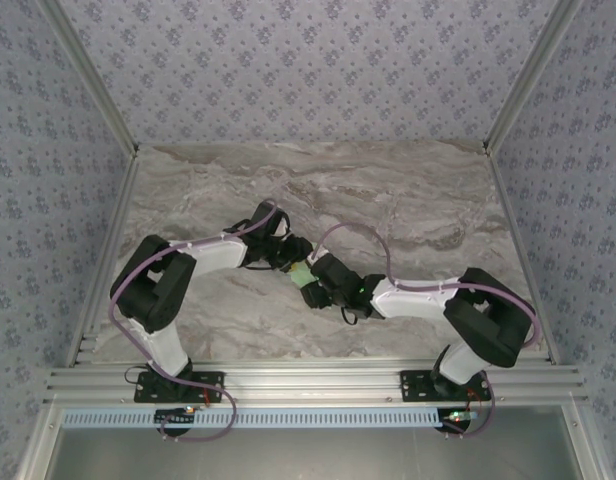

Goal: Fold a paper plane with a square sheet of paper (fold left side to right side)

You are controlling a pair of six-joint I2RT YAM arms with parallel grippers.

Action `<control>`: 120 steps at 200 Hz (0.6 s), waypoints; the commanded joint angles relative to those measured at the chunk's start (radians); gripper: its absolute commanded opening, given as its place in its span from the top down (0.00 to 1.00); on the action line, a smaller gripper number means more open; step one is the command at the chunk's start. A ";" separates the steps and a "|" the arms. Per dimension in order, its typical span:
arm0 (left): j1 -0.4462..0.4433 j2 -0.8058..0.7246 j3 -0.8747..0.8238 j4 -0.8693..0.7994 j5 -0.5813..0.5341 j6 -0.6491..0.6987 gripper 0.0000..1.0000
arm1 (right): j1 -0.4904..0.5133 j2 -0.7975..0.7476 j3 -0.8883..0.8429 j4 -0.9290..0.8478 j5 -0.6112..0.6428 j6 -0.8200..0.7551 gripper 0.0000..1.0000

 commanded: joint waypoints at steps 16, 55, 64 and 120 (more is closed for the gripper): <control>-0.006 -0.004 0.047 -0.002 -0.011 -0.008 0.61 | 0.012 0.023 -0.009 0.015 0.044 0.015 0.42; -0.006 -0.008 0.054 -0.010 -0.011 -0.007 0.61 | 0.016 0.049 -0.002 0.014 0.048 0.023 0.44; -0.007 -0.011 0.055 -0.012 -0.012 -0.005 0.61 | 0.017 0.054 -0.002 0.012 0.048 0.023 0.47; -0.006 -0.041 0.049 -0.045 -0.033 0.014 0.58 | 0.017 0.054 -0.010 0.006 0.043 0.035 0.68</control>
